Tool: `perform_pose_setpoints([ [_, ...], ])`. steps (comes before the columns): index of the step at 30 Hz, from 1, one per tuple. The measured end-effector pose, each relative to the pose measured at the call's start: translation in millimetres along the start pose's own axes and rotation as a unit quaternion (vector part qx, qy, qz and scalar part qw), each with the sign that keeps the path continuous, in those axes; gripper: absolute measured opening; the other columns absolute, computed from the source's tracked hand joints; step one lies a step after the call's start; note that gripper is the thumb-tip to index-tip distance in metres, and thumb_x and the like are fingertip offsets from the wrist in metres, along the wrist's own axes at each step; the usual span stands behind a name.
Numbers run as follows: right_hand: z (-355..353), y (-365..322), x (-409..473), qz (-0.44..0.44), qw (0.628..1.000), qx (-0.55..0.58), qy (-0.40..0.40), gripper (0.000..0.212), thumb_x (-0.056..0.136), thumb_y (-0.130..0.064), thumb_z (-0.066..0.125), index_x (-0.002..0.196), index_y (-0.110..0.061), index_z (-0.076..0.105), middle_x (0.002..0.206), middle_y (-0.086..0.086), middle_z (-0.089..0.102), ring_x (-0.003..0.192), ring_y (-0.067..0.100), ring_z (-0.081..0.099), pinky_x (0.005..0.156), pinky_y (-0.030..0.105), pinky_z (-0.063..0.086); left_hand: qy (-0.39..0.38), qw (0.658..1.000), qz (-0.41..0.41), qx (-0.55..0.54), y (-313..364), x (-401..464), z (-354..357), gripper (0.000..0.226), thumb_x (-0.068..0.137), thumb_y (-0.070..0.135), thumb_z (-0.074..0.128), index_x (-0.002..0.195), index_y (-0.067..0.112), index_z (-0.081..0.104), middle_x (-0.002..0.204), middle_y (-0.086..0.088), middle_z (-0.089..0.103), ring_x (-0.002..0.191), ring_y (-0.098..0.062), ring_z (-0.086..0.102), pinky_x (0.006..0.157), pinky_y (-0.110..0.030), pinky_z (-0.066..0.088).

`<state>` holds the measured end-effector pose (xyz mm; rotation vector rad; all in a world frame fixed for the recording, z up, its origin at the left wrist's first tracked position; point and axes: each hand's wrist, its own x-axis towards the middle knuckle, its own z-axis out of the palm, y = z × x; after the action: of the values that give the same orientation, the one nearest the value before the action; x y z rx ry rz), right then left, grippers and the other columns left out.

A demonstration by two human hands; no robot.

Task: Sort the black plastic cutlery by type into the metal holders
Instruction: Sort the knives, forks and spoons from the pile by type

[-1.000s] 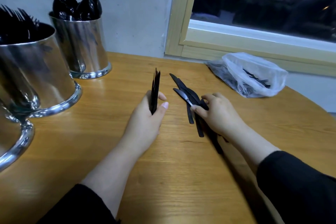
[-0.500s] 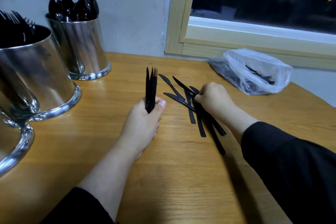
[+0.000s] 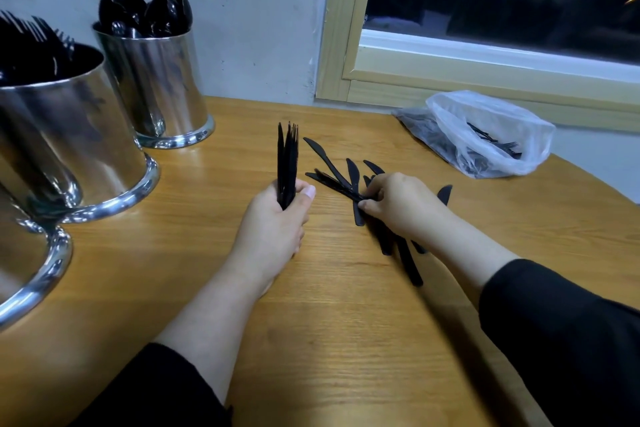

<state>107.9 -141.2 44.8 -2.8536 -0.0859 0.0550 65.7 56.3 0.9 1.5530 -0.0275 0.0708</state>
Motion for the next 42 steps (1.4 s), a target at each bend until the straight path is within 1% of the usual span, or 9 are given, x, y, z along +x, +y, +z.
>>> perform_pose_setpoints([
  [10, -3, -7, 6, 0.014, 1.000, 0.013, -0.020, 0.017, 0.096, -0.026, 0.064, 0.109, -0.016, 0.070, 0.094, 0.002, 0.069, 0.082, 0.014, 0.064, 0.073, 0.030, 0.055, -0.002, 1.000, -0.006, -0.010, 1, 1, -3, 0.014, 0.105, 0.031, 0.058, 0.105, 0.020, 0.067, 0.061, 0.008, 0.047, 0.054, -0.015, 0.046, 0.052, -0.031, 0.043],
  [14, 5, -8, -8, 0.012, 0.984, 0.165, 0.069, 0.008, 0.097, -0.027, 0.063, 0.093, -0.020, 0.062, 0.086, -0.003, 0.066, 0.078, 0.013, 0.061, 0.064, 0.026, 0.047, 0.022, 0.999, -0.017, -0.046, 1, 0, -4, 0.017, 0.101, 0.033, 0.064, 0.108, 0.019, 0.071, 0.066, 0.004, 0.047, 0.055, -0.011, 0.044, 0.053, -0.029, 0.041],
  [17, 16, -23, -29, -0.040, 0.959, 0.246, 0.134, 0.010, 0.096, -0.028, 0.065, 0.090, -0.022, 0.059, 0.082, -0.008, 0.064, 0.076, 0.003, 0.058, 0.064, 0.020, 0.043, 0.063, 0.992, -0.034, -0.102, 2, 0, 4, 0.016, 0.096, 0.039, 0.070, 0.101, 0.024, 0.071, 0.061, 0.007, 0.041, 0.052, -0.010, 0.039, 0.050, -0.028, 0.035],
  [23, 33, -36, -55, -0.152, 0.958, 0.205, 0.127, 0.012, 0.093, -0.032, 0.068, 0.098, -0.021, 0.064, 0.087, -0.010, 0.064, 0.078, 0.004, 0.057, 0.068, 0.018, 0.044, 0.117, 0.986, -0.062, -0.102, 3, -1, 38, 0.030, 0.092, 0.036, 0.073, 0.068, 0.021, 0.064, 0.053, 0.010, 0.056, 0.049, -0.013, 0.050, 0.058, -0.031, 0.040],
  [28, -2, 24, -42, 0.025, 0.969, 0.156, 0.192, 0.024, 0.096, -0.046, 0.060, 0.090, -0.023, 0.064, 0.081, -0.009, 0.064, 0.080, 0.013, 0.062, 0.067, 0.028, 0.048, 0.155, 0.987, -0.024, -0.044, 8, 1, 29, 0.042, 0.102, 0.047, 0.057, 0.070, 0.019, 0.060, 0.058, 0.005, 0.058, 0.059, -0.025, 0.056, 0.065, -0.038, 0.046],
  [33, -24, 86, -17, 0.233, 0.972, 0.016, 0.024, 0.050, 0.087, -0.061, 0.066, 0.090, -0.010, 0.067, 0.076, 0.005, 0.067, 0.070, 0.019, 0.062, 0.057, 0.032, 0.048, 0.127, 0.989, 0.055, 0.059, 7, -1, 25, 0.025, 0.105, 0.042, 0.054, 0.086, 0.026, 0.059, 0.060, 0.005, 0.063, 0.060, -0.021, 0.064, 0.063, -0.034, 0.049],
  [35, -23, 94, -9, 0.245, 0.970, 0.003, 0.001, 0.048, 0.082, -0.059, 0.072, 0.092, -0.012, 0.068, 0.079, 0.006, 0.069, 0.073, 0.021, 0.064, 0.059, 0.033, 0.050, 0.076, 0.988, 0.056, 0.120, 1, -1, 27, 0.018, 0.102, 0.041, 0.057, 0.090, 0.028, 0.060, 0.064, 0.003, 0.062, 0.055, -0.009, 0.059, 0.060, -0.033, 0.046],
  [40, -20, 86, 0, 0.227, 0.973, 0.029, -0.015, 0.032, 0.085, -0.040, 0.076, 0.088, -0.009, 0.069, 0.081, 0.008, 0.072, 0.077, 0.023, 0.070, 0.077, 0.042, 0.061, 0.060, 0.993, 0.009, 0.099, -4, 1, 28, 0.015, 0.098, 0.043, 0.064, 0.088, 0.033, 0.063, 0.060, 0.001, 0.051, 0.055, -0.021, 0.048, 0.060, -0.035, 0.043],
  [42, -20, 82, -1, 0.221, 0.975, 0.014, -0.007, 0.034, 0.088, -0.041, 0.072, 0.086, -0.008, 0.069, 0.078, 0.008, 0.071, 0.074, 0.023, 0.070, 0.071, 0.040, 0.061, 0.067, 0.995, 0.000, 0.069, -3, 2, 26, 0.015, 0.098, 0.044, 0.064, 0.089, 0.032, 0.068, 0.060, 0.001, 0.053, 0.055, -0.021, 0.050, 0.062, -0.037, 0.047],
])
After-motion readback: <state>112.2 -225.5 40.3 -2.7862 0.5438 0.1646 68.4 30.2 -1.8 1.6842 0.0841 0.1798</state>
